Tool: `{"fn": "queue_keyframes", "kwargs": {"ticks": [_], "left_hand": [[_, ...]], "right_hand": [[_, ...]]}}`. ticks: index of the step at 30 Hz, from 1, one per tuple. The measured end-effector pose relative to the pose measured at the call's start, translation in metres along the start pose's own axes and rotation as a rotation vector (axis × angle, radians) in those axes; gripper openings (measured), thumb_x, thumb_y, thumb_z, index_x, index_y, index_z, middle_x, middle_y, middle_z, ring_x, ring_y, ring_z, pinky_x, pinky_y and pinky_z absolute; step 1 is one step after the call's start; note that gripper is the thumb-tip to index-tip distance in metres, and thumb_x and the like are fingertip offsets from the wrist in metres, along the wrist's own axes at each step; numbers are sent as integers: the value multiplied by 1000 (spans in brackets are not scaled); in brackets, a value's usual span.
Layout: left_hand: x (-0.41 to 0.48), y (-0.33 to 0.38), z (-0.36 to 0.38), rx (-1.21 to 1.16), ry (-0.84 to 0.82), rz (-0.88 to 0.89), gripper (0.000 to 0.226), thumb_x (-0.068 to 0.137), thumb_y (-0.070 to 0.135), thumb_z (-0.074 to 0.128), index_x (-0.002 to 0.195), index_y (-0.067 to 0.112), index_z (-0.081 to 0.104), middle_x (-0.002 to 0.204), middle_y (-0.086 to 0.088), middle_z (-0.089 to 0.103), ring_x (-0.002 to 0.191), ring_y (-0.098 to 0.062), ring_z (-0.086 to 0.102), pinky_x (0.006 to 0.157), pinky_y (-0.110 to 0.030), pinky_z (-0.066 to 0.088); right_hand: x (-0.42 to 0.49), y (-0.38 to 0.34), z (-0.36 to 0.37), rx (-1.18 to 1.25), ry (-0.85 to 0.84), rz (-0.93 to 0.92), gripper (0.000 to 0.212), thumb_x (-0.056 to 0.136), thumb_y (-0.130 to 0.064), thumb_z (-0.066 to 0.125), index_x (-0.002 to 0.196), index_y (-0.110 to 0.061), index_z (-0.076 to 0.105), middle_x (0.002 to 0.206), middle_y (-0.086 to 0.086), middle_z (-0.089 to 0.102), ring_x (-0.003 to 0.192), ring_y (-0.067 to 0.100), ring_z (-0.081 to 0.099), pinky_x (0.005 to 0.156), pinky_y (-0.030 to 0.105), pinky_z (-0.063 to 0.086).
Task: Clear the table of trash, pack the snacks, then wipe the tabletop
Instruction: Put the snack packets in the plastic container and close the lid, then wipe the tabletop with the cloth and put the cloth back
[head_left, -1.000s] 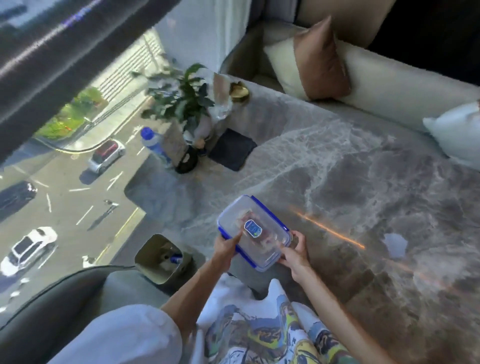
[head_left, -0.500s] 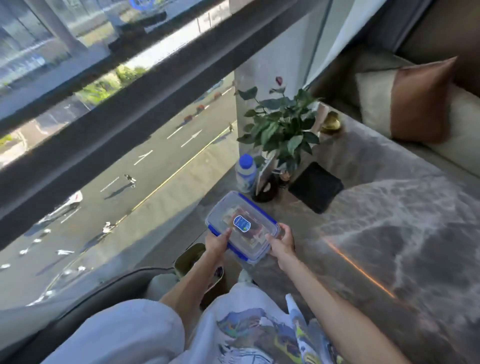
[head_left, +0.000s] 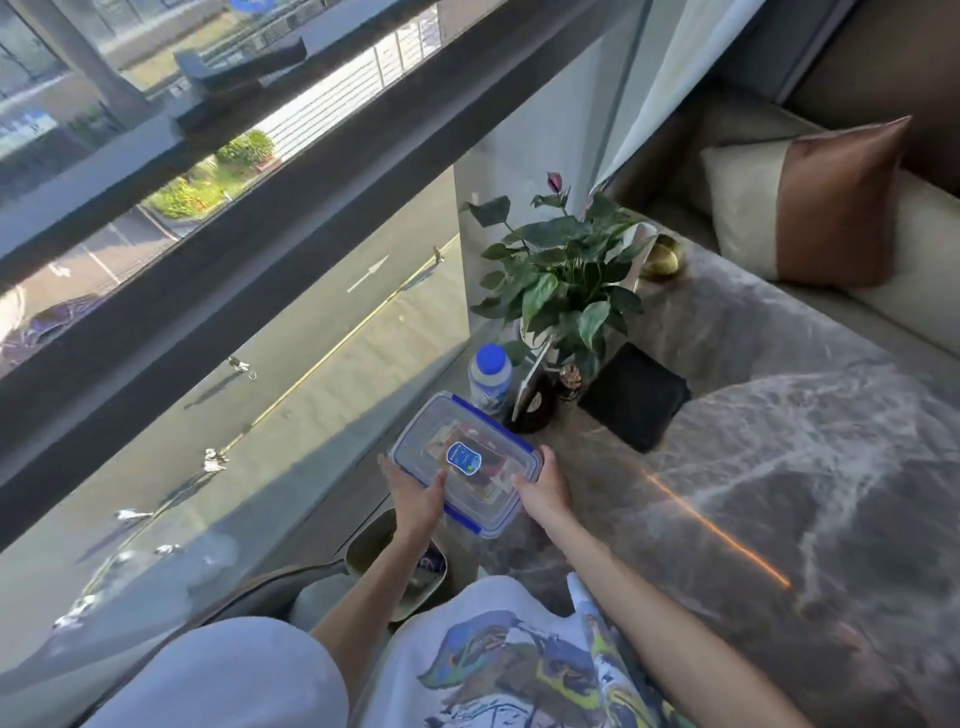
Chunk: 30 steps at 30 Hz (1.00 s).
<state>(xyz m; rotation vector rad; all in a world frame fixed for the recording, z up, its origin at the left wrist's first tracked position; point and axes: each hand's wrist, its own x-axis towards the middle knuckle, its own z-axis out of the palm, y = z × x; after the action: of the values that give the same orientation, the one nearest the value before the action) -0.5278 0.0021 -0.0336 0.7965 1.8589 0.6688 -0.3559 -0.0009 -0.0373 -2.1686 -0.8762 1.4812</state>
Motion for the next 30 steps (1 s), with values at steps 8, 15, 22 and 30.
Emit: {"fn": "queue_keyframes", "kwargs": {"ticks": [8, 15, 22, 30], "left_hand": [[-4, -1, -7, 582, -201, 234, 122, 60, 96, 20, 155, 24, -6, 156, -16, -34, 143, -36, -33, 120, -55, -9], [-3, -3, -1, 678, -190, 129, 93, 89, 59, 50, 153, 33, -11, 156, -10, -36, 146, -38, -24, 116, -68, 4], [-26, 9, 29, 816, 24, 295, 64, 95, 33, 43, 150, 22, 11, 161, -16, 5, 149, -40, 7, 117, -58, 24], [-49, 56, 124, 1014, -351, 775, 48, 94, 25, 42, 141, 18, 37, 143, -7, 50, 132, -25, 48, 109, -40, 38]], "right_hand": [[-16, 28, 4, -693, -57, -452, 84, 92, -32, 63, 156, -30, 10, 166, 3, -7, 153, 29, 0, 120, 40, 26], [-17, 28, 1, -703, -79, -425, 83, 92, -38, 62, 156, -32, 9, 166, 1, -9, 153, 30, 3, 119, 43, 30], [-11, 41, -43, -475, -16, -379, 69, 96, -47, 49, 155, -31, 17, 166, 0, 2, 153, 23, 9, 118, 44, 27], [20, 56, -145, -307, 265, -225, 51, 99, -34, 50, 147, -16, 42, 155, 6, 39, 143, 21, 36, 115, 34, 31]]}}
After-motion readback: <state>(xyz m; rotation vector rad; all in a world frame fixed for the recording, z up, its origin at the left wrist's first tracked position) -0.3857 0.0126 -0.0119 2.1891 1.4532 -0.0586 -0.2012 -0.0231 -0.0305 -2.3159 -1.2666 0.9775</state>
